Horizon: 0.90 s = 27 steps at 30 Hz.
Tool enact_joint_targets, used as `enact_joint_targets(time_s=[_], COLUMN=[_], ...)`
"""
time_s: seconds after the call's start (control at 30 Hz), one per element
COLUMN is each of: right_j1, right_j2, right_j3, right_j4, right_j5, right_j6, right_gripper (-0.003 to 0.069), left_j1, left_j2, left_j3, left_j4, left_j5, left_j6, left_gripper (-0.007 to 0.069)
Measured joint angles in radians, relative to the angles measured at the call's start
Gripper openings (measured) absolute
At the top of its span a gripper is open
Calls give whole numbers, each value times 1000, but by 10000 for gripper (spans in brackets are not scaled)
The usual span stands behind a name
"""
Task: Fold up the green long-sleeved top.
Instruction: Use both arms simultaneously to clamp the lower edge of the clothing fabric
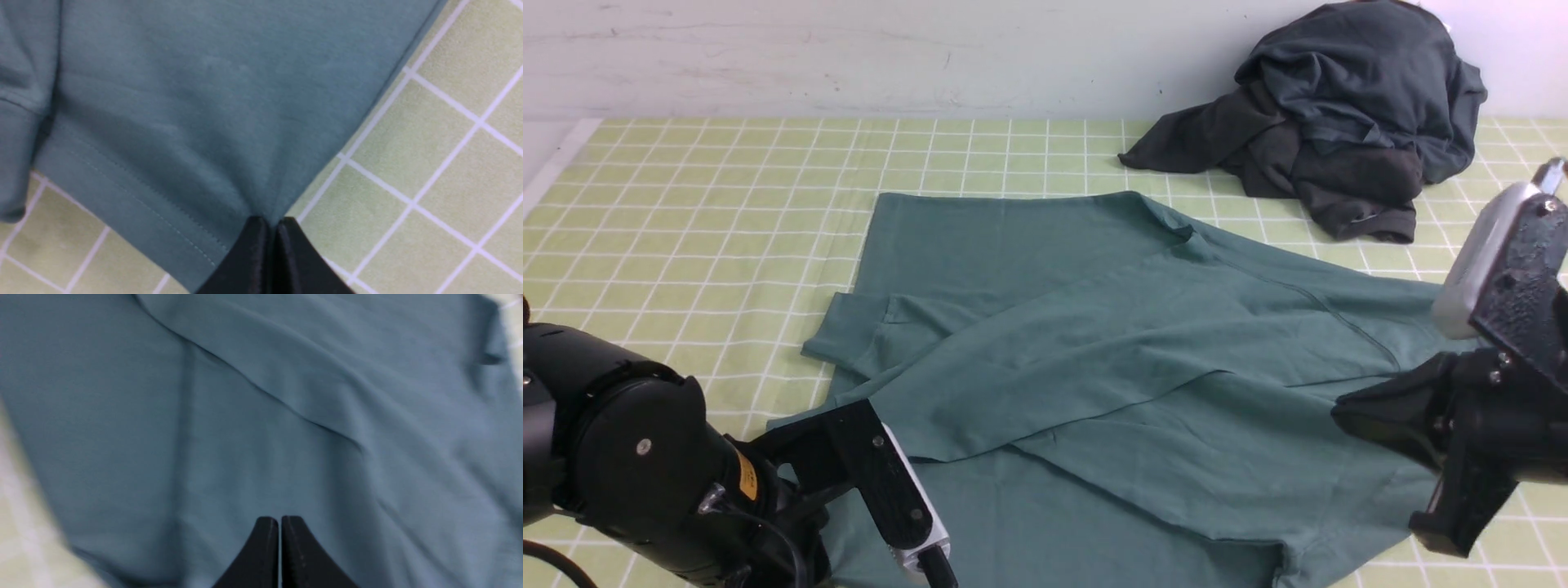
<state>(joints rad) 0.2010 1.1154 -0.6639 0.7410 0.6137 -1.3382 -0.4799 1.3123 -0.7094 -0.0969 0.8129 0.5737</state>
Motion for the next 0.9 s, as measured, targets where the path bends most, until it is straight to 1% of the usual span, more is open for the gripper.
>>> enact_joint_targets(time_s=[0.1,0.13,0.2,0.23,0.27,0.33,0.4,0.53,0.6,0.63,0.7,0.73,0.77,0.83,0.9], right_j1=[-3,-5,-24,-32,-36,-55,-74,-84,-84,-84,-84,-84,-84,-84,-84], right_j2=[73,79,167,197,203,262,320,406,444,452,480,481,485,482,468], right_j3=[0,0,0,0,0,0,0,-1,-1,-1,-3,-4,-6,-7,-8], right_j4=[-227,-263,-505,-592,-624,-780,-884,-979,-992,-993,-999,-999,-993,-976,-953], right_j5=[-71,-75,-76,-71,-69,-66,-76,-117,-145,-148,-176,-182,-193,-195,-195], right_j6=[-18,-18,-6,1,4,32,71,119,123,124,128,130,149,198,300], right_gripper=[115,130,227,258,269,304,316,297,267,262,197,190,127,55,10], left_j1=[0,0,0,0,0,0,0,0,0,0,0,0,0,0,0], left_j2=[0,0,0,0,0,0,0,0,0,0,0,0,0,0,-8], left_j3=[0,0,0,0,0,0,0,0,0,0,0,0,-2,-13,-41], left_j4=[-15,-16,-22,-23,-23,-24,-24,-25,-26,-27,-31,-32,-40,-47,-47], left_j5=[2,2,7,11,12,22,24,24,24,24,24,24,24,32,50], left_j6=[0,0,0,0,0,0,0,0,0,0,-1,-1,-9,-44,-97], left_gripper=[-3,-3,-3,-3,-3,-3,-3,-3,-3,-3,-3,-3,-3,-3,-3])
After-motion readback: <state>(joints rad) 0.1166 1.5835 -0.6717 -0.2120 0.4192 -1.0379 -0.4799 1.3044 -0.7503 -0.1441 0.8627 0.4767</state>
